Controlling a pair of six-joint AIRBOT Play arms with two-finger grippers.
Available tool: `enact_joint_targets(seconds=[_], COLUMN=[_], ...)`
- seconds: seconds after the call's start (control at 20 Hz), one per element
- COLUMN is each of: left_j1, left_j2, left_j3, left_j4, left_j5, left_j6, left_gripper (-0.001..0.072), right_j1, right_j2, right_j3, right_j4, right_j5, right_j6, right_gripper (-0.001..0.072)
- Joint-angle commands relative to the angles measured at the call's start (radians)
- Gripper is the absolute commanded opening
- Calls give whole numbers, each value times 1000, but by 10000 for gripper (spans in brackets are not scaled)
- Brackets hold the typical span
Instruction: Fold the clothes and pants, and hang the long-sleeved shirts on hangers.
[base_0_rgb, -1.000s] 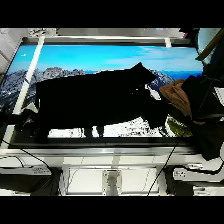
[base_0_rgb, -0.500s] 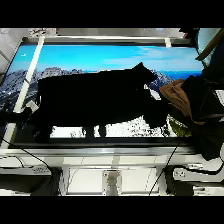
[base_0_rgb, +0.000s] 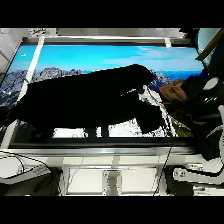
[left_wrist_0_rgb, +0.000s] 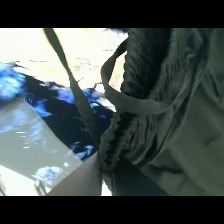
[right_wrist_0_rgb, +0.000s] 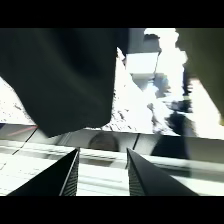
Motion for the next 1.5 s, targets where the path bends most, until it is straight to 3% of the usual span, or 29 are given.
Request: enact_joint_targets(seconds=[0.0, 0.25, 0.5, 0.95, 1.0, 1.05, 1.1, 1.35, 1.45], left_j1=[55, 53, 53, 53, 53, 53, 54, 55, 55], left_j2=[56, 57, 57, 57, 57, 57, 57, 56, 56], left_j3=[1, 1, 1, 1, 1, 1, 1, 62, 114], left_j4=[-1, -1, -1, -1, -1, -1, -1, 57, 120], left_j5=[12, 11, 11, 12, 11, 11, 11, 17, 24], left_j6=[-19, -19, -18, -14, -14, -14, -14, -14, -14], left_gripper=[17, 17, 17, 17, 18, 17, 18, 17, 17], right_j1=[1, 2, 2, 132, 132, 132, 132, 122, 119], right_j2=[1, -6, -48, -63, -66, -63, -62, 18, 40], right_j3=[-183, -244, -263, -263, -263, -261, -255, -145, -63], right_j4=[71, 226, 294, 272, 285, 294, 297, 291, 273], right_j5=[-141, -298, -299, -353, -346, -332, -305, -96, -60], right_j6=[-32, -92, -133, -157, -157, -157, -158, -157, -109], right_gripper=[345, 345, 345, 331, 242, 50, 3, 3, 3])
